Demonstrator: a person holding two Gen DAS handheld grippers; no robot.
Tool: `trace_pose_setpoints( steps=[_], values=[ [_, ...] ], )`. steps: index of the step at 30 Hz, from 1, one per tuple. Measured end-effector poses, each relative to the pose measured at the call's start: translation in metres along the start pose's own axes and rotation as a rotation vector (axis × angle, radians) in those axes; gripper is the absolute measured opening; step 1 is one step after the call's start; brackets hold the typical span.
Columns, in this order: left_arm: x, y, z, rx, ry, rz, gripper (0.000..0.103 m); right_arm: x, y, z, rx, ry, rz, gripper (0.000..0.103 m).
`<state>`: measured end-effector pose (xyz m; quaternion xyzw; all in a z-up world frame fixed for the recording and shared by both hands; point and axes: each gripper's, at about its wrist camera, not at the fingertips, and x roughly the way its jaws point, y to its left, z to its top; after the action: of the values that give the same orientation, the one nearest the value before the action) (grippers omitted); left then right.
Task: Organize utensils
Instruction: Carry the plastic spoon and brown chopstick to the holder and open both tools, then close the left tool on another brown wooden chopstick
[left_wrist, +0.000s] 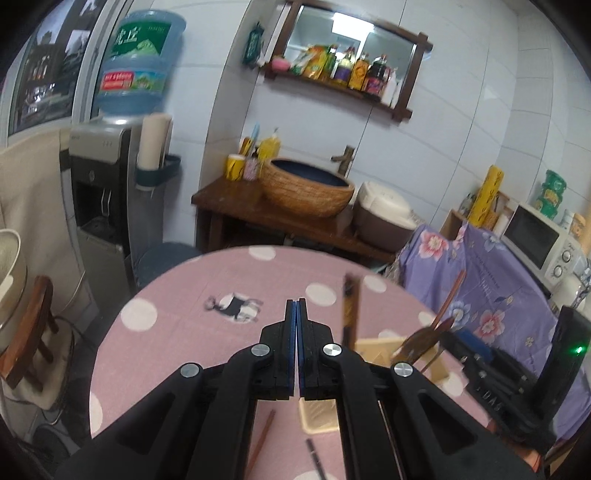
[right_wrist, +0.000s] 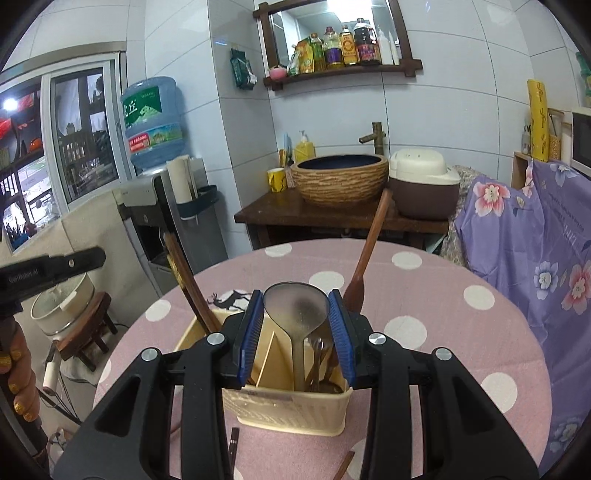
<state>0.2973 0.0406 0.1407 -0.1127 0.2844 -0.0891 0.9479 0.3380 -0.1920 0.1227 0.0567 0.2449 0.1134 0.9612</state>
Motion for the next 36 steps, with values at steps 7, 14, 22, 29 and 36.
trace_pose_setpoints(
  steps=[7, 14, 22, 29, 36],
  values=[
    [0.023, 0.023, -0.050, 0.023, 0.142, 0.022, 0.019, 0.007, 0.006, -0.025, -0.024, 0.023, -0.017, 0.039],
    [0.039, 0.028, -0.093, 0.088, 0.229, 0.054, 0.044, -0.002, 0.002, -0.037, -0.010, -0.001, -0.032, 0.062],
    [0.062, 0.017, -0.123, 0.191, 0.313, 0.054, 0.045, -0.054, 0.004, -0.056, -0.039, -0.112, -0.069, 0.075],
    [0.107, 0.007, -0.144, 0.266, 0.415, 0.101, 0.027, -0.070, -0.018, -0.103, 0.044, -0.025, -0.067, 0.075],
    [0.122, 0.001, -0.138, 0.323, 0.404, 0.115, 0.010, -0.081, -0.040, -0.132, 0.115, 0.025, -0.065, 0.075]
  ],
)
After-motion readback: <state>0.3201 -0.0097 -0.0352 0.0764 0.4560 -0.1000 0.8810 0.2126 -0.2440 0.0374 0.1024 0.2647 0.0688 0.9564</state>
